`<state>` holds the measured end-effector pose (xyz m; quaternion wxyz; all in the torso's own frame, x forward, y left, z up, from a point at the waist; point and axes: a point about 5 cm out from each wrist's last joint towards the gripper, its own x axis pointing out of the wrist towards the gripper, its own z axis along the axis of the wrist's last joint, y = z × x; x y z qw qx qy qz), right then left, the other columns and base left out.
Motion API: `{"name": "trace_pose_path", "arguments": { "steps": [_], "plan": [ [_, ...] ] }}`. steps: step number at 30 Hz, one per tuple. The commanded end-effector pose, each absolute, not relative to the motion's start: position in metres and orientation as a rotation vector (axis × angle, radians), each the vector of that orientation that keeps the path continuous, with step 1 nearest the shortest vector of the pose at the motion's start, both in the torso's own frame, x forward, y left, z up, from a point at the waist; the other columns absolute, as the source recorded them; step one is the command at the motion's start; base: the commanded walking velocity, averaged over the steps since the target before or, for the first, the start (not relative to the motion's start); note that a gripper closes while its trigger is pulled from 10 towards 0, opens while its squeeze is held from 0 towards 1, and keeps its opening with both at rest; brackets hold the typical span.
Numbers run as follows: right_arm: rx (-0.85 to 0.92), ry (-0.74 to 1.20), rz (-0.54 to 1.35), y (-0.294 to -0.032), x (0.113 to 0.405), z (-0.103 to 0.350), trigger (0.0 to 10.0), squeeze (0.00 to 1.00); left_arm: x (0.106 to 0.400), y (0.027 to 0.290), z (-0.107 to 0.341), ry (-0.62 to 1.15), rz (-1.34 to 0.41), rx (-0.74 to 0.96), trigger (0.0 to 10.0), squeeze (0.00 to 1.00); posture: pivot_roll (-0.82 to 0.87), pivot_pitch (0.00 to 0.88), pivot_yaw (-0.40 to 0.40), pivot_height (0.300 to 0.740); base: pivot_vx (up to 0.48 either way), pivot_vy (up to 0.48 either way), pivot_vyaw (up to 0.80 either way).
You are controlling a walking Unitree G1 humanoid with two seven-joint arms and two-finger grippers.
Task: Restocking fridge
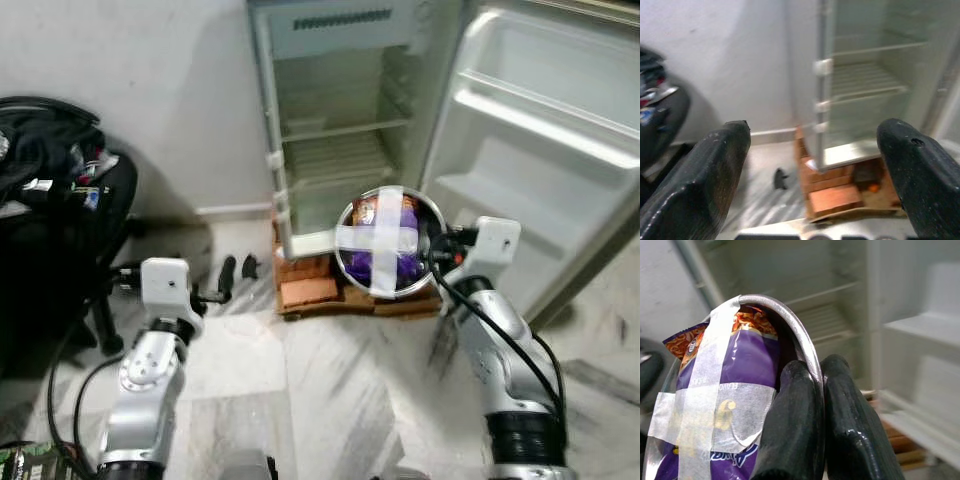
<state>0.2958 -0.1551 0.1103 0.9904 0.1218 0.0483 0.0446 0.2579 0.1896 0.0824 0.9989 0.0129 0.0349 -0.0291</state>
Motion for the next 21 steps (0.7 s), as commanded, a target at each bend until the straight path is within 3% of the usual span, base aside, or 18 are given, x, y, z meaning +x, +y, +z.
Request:
{"name": "trace_pose_path", "arguments": {
  "steps": [1,21],
  "plan": [
    [0.231,0.066,0.123,-0.1499,0.2970,0.1177,10.0,0.00,0.2583,0.1912,0.0836,0.065,-0.046,0.029,10.0,0.00,-0.01,0.091,-0.011,0.740,0.442,0.000,0.00],
    [0.235,0.050,0.089,-0.1574,0.2984,0.1194,10.0,0.00,0.2582,0.1930,0.0835,0.070,-0.033,0.042,10.0,0.00,-0.01,0.089,-0.010,0.740,0.468,0.000,0.00]
  ]
}}
